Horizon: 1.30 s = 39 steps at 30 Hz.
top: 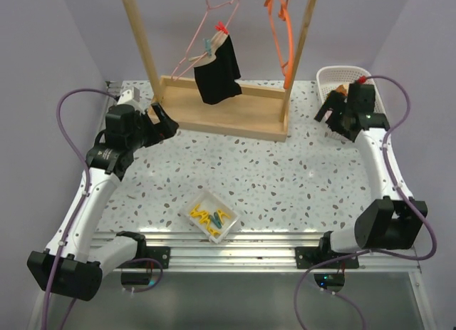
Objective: Remove the underwear clipped to the hanger
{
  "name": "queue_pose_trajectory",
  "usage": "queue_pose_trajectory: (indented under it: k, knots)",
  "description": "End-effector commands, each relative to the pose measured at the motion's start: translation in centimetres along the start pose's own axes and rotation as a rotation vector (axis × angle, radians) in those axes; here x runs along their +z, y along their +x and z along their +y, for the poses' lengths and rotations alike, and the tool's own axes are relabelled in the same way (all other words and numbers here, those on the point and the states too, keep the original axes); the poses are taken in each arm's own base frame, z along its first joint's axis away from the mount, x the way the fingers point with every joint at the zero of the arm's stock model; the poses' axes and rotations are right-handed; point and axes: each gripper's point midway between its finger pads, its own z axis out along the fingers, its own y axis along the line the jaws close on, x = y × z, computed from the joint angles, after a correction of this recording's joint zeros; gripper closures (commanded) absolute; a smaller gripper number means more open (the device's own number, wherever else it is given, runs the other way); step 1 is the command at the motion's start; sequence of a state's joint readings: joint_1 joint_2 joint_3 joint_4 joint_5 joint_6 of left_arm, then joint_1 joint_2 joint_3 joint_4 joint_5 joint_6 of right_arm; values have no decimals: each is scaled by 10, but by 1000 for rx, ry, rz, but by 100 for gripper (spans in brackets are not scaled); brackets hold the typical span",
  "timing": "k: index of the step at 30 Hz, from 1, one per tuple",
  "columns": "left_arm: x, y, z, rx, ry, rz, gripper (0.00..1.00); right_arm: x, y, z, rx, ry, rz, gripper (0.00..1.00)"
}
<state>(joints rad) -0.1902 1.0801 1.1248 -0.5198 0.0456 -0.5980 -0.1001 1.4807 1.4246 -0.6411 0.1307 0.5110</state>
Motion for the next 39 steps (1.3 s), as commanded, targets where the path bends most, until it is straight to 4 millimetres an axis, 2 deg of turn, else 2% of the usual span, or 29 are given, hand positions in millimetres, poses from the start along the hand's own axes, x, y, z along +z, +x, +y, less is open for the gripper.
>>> queue_pose_trajectory:
  k: [1, 3, 4, 5, 6, 7, 10, 12, 13, 18, 20, 25, 27, 31, 32, 33, 35, 36, 39]
  knots:
    - [-13, 7, 1, 15, 27, 6, 0, -48, 130, 62, -304, -380, 388, 10]
    - [-15, 12, 2, 13, 31, 14, 0, -78, 175, 73, -482, -423, 473, 9]
    - [-18, 12, 2, 15, 34, 8, 0, -101, 209, 92, -598, -478, 506, 9]
    - [-20, 15, 5, 13, 27, 13, 0, -109, 232, 92, -620, -478, 539, 9]
    - [-22, 14, 5, 14, 24, 8, 0, -120, 240, 103, -647, -531, 506, 9]
    - [-26, 13, 5, 16, 28, -1, 0, -138, 263, 113, -717, -585, 510, 9]
    - [-34, 11, 6, 20, 22, -21, 0, -150, 300, 119, -841, -610, 499, 9]
    - [-38, 11, 8, 20, 17, -25, 0, -153, 312, 123, -926, -611, 483, 9]
    - [-41, 10, 7, 20, 21, -37, 0, -150, 326, 123, -992, -583, 476, 9]
    - [-46, 10, 8, 20, 14, -41, 0, -157, 349, 150, -1075, -647, 435, 9]
    - [-48, 11, 10, 20, 8, -40, 0, -151, 361, 152, -1098, -629, 458, 10]
    - [-54, 8, 15, 24, -19, -64, 0, -155, 396, 160, -1141, -679, 510, 21]
    - [-55, 8, 16, 25, -23, -63, 0, -147, 408, 156, -1140, -652, 544, 34]
    - [-55, 9, 16, 24, -24, -61, 0, -138, 423, 145, -1130, -636, 584, 45]
    - [-54, 10, 17, 23, -26, -58, 0, -135, 427, 138, -1127, -620, 595, 51]
    - [-54, 10, 17, 23, -26, -58, 0, -132, 428, 138, -1114, -619, 589, 63]
    - [-54, 9, 17, 26, -27, -59, 0, -127, 428, 133, -1094, -596, 594, 78]
    - [-53, 9, 17, 28, -27, -57, 0, -125, 424, 132, -1078, -592, 586, 89]
    - [-51, 7, 16, 36, -25, -61, 0, -114, 414, 125, -1027, -549, 574, 99]
